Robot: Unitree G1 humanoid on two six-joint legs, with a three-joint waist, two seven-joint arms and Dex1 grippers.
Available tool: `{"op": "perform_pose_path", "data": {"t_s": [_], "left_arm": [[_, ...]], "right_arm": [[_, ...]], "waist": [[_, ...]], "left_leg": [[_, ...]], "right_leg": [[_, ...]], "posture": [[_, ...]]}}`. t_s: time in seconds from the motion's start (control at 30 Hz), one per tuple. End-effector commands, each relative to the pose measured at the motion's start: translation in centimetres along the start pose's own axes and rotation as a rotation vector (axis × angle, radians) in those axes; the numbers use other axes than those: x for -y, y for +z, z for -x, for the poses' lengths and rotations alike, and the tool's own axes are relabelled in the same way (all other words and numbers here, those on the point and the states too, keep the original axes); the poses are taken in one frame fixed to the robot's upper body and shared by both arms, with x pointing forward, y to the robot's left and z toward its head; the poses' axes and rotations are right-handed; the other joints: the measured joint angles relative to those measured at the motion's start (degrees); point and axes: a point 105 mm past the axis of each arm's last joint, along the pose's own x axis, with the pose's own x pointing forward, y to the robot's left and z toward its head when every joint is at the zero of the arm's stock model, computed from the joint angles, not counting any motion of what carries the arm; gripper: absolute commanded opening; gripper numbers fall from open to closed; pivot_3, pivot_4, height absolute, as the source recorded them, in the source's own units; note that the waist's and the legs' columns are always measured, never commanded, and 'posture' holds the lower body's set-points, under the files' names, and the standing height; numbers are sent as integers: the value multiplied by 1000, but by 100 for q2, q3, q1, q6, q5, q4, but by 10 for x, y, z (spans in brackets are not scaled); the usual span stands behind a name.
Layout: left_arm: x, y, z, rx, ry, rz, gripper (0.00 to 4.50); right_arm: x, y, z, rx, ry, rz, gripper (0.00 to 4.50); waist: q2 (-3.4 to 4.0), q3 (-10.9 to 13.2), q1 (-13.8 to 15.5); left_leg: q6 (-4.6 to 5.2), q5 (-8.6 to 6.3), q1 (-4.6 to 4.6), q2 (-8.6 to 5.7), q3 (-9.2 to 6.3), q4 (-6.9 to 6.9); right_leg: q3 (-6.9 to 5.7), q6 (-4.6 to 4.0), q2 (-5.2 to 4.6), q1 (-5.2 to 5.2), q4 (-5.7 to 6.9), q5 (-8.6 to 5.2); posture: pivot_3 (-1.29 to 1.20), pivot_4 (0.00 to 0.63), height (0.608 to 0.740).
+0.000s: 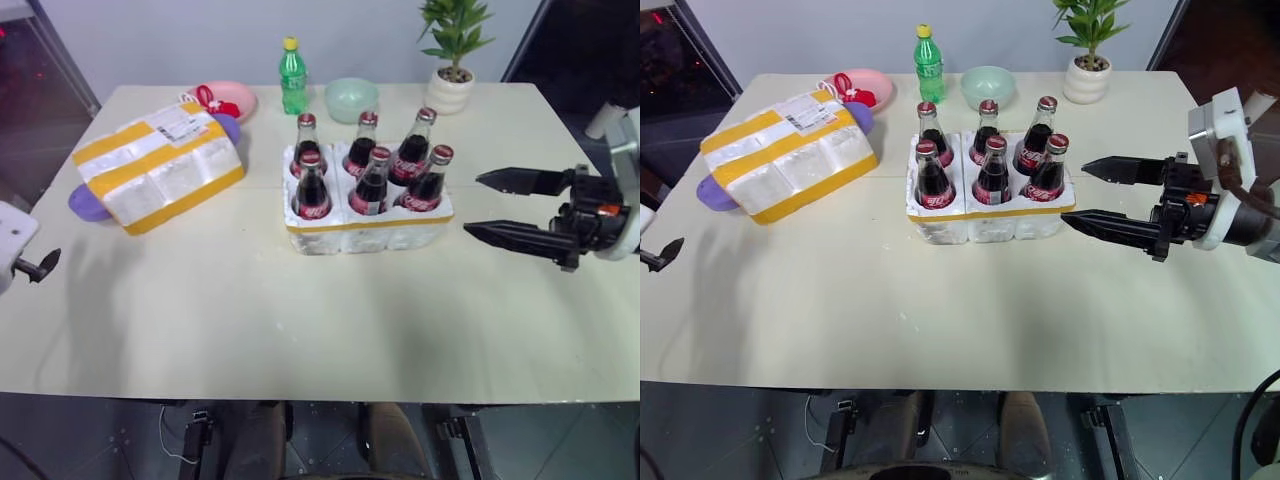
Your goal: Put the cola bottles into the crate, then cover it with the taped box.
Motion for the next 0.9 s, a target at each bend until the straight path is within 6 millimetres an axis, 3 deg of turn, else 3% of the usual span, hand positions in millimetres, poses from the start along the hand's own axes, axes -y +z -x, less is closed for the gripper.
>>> {"op": "perform_pose_path", "data": {"t_s": [0.03,0.27,0.77,0.87,0.9], "left_arm": [[0,7,-23,26,73,-88,4500],[24,16,-62,40,91,-197,4500],[36,53,-88,65,93,-362,4500],[39,51,-89,42,77,-352,3629],[41,50,-90,38,68,-341,3111]], "right_arm": [[-5,14,5,24,7,57,4469],[-6,19,9,19,-16,62,4469],[-11,14,18,22,-106,54,4469],[-11,16,21,36,-127,56,4500],[-10,16,22,36,-138,59,4500]], "waist": [[-5,-3,42],[-11,-6,45],[-24,-13,-34],[-24,-13,-50],[-24,-13,-50]], "left_leg": [[0,0,0,-1,1,5],[1,0,-7,-1,4,8],[1,0,-12,-2,3,15],[1,0,-14,-2,3,15],[1,0,-14,-2,2,15]], "right_leg": [[0,1,-2,2,1,1],[-3,30,-1,-6,10,18],[-5,36,-2,-5,12,21],[-5,37,-2,-6,12,21],[-5,37,-1,-7,12,21]], "posture": [[0,150,739],[0,150,739],[0,150,739],[0,150,739],[0,150,739]]}}
